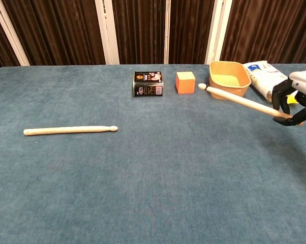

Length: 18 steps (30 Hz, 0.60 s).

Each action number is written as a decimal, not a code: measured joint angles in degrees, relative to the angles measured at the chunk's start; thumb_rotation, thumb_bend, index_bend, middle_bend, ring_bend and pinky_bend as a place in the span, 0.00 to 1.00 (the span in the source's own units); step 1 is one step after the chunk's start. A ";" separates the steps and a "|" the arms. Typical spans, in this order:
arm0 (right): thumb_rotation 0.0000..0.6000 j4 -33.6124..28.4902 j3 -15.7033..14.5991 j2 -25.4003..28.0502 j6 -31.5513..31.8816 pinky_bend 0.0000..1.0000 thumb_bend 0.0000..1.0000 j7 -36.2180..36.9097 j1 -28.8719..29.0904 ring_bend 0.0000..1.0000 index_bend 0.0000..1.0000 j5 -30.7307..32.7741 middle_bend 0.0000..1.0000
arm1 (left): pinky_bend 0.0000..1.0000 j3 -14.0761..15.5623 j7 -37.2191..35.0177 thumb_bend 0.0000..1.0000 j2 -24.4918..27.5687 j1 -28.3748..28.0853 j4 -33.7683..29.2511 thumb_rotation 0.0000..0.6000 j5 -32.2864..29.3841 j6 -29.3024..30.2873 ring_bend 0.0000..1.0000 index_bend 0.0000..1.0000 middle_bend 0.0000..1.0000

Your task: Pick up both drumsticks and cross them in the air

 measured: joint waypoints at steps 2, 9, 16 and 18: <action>1.00 0.23 -0.12 -0.04 -0.12 0.82 0.46 0.07 0.02 0.91 0.78 0.00 0.66 | 0.89 -0.82 2.86 0.22 -0.51 -2.00 -1.33 1.00 -2.02 -2.09 0.80 0.36 0.41; 1.00 0.41 -0.25 -0.03 -0.27 0.82 0.46 0.40 0.00 0.91 0.78 0.06 0.66 | 0.94 -2.75 13.26 0.26 -5.70 -8.17 -2.52 1.00 -10.66 -6.83 0.86 0.38 0.41; 1.00 0.96 -0.46 0.00 -0.62 0.82 0.46 0.47 0.05 0.91 0.78 0.14 0.66 | 0.94 -3.89 24.04 0.32 -14.12 -14.96 1.66 1.00 -22.37 -9.62 0.87 0.34 0.37; 1.00 1.26 -0.41 -0.06 -0.70 0.82 0.46 0.63 0.08 0.91 0.78 0.26 0.66 | 0.94 -4.13 26.10 0.34 -16.62 -16.95 3.90 1.00 -25.59 -10.23 0.87 0.33 0.35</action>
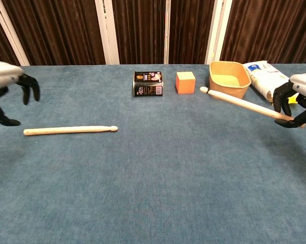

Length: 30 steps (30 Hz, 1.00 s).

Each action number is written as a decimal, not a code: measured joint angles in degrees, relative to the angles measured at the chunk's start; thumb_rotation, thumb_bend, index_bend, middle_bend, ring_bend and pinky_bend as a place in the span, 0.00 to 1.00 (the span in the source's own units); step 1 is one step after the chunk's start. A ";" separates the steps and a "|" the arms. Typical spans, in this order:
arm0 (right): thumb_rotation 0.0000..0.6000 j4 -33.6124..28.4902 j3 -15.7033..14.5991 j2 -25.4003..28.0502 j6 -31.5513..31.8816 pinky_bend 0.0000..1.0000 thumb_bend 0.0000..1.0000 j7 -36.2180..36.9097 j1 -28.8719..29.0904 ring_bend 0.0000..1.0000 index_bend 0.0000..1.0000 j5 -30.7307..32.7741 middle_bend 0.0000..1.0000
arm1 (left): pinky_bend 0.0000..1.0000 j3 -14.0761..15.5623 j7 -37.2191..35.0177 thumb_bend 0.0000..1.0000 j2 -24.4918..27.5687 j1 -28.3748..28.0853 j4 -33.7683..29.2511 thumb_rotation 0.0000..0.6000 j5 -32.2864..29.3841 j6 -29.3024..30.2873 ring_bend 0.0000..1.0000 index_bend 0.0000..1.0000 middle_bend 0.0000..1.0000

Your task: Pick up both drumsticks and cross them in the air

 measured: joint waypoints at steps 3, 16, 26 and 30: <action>1.00 0.25 0.06 -0.05 -0.13 0.82 0.46 0.16 0.05 0.91 0.78 0.12 0.66 | 0.94 -0.26 1.69 0.35 -3.07 -2.64 3.16 1.00 -3.22 -0.86 0.87 0.33 0.35; 1.00 1.29 -0.03 -0.46 -0.30 0.82 0.46 0.32 0.10 0.91 0.79 0.28 0.66 | 0.94 0.27 4.70 0.38 -10.33 -8.26 10.16 1.00 -9.09 -0.38 0.87 0.41 0.41; 1.00 1.25 -0.15 -0.28 -0.34 0.82 0.46 0.21 0.06 0.91 0.79 0.26 0.66 | 0.94 1.50 4.40 0.38 -10.72 -9.14 13.61 1.00 -11.93 -0.19 0.87 0.41 0.42; 1.00 1.50 -0.12 -0.44 -0.43 0.82 0.46 0.14 0.10 0.91 0.79 0.42 0.66 | 0.94 2.27 3.07 0.38 -11.54 -9.13 15.94 1.00 -12.44 -1.10 0.87 0.41 0.42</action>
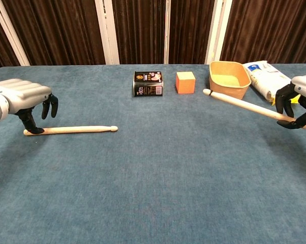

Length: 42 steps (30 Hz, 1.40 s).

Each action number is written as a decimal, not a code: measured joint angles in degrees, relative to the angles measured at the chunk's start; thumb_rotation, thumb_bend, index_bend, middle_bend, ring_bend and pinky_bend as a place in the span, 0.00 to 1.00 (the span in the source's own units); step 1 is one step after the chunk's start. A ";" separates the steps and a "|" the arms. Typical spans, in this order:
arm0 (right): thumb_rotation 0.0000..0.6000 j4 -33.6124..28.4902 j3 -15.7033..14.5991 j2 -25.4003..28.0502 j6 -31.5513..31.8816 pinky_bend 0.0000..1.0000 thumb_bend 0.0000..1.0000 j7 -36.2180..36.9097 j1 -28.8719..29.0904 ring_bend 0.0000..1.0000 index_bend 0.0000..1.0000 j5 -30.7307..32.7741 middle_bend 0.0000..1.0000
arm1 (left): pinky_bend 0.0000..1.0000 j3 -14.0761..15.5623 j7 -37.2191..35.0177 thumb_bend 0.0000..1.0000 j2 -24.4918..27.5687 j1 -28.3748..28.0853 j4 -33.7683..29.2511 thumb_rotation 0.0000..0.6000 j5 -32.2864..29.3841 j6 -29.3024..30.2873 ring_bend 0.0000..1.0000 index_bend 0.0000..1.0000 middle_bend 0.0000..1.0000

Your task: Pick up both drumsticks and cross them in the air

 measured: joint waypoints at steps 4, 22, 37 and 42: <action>1.00 0.11 0.04 -0.17 -0.01 0.82 0.46 -0.06 0.05 0.91 0.79 0.06 0.66 | 0.94 0.71 -0.86 0.39 -1.13 -0.25 1.70 1.00 0.04 -0.56 0.87 0.42 0.43; 1.00 0.66 -0.05 -0.22 -0.10 0.82 0.46 -0.26 -0.03 0.91 0.79 0.21 0.66 | 0.94 1.68 -2.53 0.48 -4.54 -1.24 6.32 1.00 -0.54 -1.40 0.87 0.53 0.57; 1.00 -0.76 -0.23 -0.02 0.39 0.82 0.46 -1.05 -0.27 0.91 0.80 0.14 0.67 | 0.95 1.40 -11.07 0.56 -4.62 0.52 6.81 1.00 8.56 2.30 0.89 0.71 0.78; 1.00 -1.56 0.00 0.02 1.06 0.82 0.46 -1.21 -0.42 0.91 0.80 0.13 0.67 | 0.95 1.12 -13.86 0.56 -3.57 1.20 5.80 1.00 12.07 3.66 0.89 0.72 0.78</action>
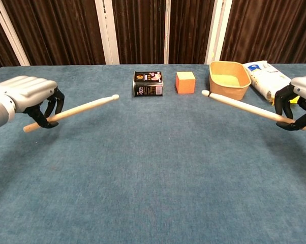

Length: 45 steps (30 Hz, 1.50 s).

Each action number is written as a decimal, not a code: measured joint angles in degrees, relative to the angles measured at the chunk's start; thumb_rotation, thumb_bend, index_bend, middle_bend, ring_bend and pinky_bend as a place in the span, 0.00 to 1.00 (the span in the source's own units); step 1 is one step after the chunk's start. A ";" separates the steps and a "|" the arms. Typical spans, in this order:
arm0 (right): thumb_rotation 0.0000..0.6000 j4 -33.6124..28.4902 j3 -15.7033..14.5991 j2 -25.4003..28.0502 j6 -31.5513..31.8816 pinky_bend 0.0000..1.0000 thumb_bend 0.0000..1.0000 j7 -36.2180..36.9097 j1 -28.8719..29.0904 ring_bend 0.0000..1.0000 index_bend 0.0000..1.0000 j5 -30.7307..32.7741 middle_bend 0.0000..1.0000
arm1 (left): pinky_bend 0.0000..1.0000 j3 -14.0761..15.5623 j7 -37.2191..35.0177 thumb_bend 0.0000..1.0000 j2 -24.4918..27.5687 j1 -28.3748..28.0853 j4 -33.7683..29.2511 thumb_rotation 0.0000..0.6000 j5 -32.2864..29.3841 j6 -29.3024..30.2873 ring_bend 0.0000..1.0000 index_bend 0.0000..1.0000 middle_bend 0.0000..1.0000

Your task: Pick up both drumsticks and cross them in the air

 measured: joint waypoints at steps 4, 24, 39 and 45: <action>1.00 -0.65 0.55 -0.26 0.71 0.82 0.47 0.08 -0.02 0.91 0.80 0.11 0.67 | 0.95 -0.04 -2.54 0.56 1.09 0.21 -1.12 1.00 3.85 0.79 0.89 0.72 0.78; 1.00 -7.02 6.71 -1.77 2.86 0.82 0.47 -5.47 3.53 0.91 0.81 3.33 0.67 | 0.95 -4.08 -2.62 0.56 6.46 -4.51 -16.40 1.00 14.94 1.51 0.89 0.72 0.79; 1.00 -13.28 10.04 -1.84 4.24 0.82 0.47 -9.98 6.58 0.91 0.81 6.79 0.67 | 0.95 -8.51 5.08 0.56 4.32 -9.92 -20.00 1.00 10.55 0.70 0.89 0.72 0.79; 1.00 -16.43 11.27 -0.83 5.41 0.82 0.47 -10.68 7.21 0.91 0.81 7.29 0.68 | 0.95 -9.28 6.95 0.56 3.28 -10.83 -20.20 1.00 7.98 1.92 0.89 0.72 0.79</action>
